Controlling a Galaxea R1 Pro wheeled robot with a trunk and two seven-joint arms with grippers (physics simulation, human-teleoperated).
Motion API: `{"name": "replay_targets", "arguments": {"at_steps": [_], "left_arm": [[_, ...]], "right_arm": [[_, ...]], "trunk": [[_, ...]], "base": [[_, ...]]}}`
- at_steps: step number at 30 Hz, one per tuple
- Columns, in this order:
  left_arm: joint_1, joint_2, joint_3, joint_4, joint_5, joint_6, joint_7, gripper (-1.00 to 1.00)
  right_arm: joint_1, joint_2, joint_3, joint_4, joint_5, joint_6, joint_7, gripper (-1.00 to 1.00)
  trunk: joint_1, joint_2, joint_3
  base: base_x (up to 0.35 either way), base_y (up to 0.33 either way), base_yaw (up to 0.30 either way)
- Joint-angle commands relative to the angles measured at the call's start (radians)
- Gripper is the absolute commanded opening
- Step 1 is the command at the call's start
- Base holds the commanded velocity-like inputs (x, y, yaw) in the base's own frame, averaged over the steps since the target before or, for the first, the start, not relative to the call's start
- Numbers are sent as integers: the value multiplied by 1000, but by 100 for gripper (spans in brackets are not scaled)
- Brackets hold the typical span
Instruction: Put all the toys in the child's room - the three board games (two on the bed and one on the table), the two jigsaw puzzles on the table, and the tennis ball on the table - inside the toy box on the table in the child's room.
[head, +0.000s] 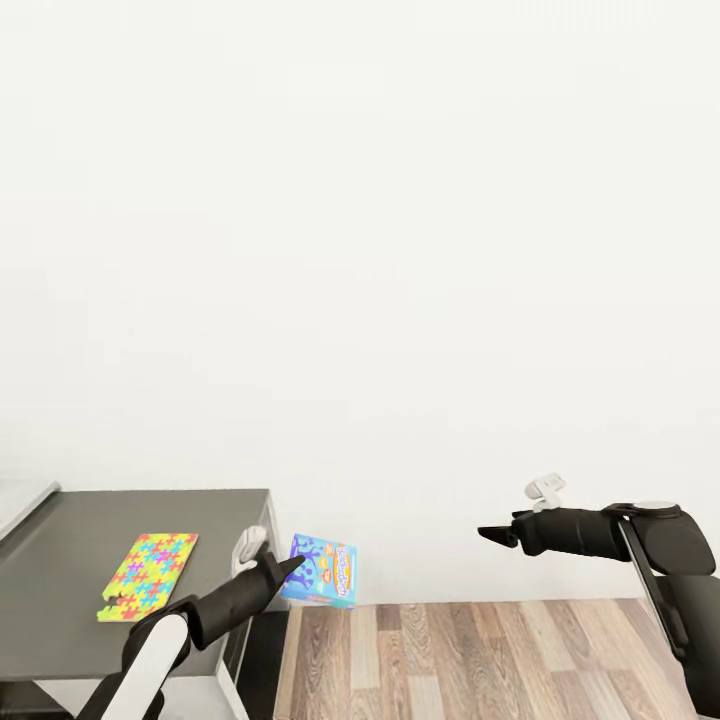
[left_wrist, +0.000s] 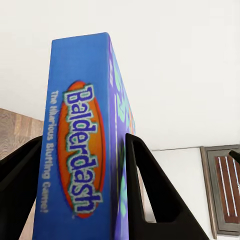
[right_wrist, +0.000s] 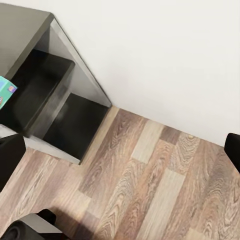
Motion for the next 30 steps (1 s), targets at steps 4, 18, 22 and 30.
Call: {"name": "replay_targets", "arguments": {"at_steps": [4,18,22,30], "left_arm": [[-1,1,0,0,1,3,-2,-100],[9,1,1,-2,1,-5,-6,-100],[59,20,67,-73,16,0,-73,-100],[113,84,196,-153,21,36,-132,-100]], "right_arm": [[-1,-2,-3,-1,7,5,13,100],[-1,2,0,-1,7,5,17,100],[-1,1,-1,-1,7,5,17,100],[-18,1,-2,-1,12,5,13,100]], "trunk": [[-15,27,11],[-69,125,52],[-84,153,64],[-115,209,89]], "base": [[0,0,27],[0,0,217],[0,0,293],[0,0,294]]}}
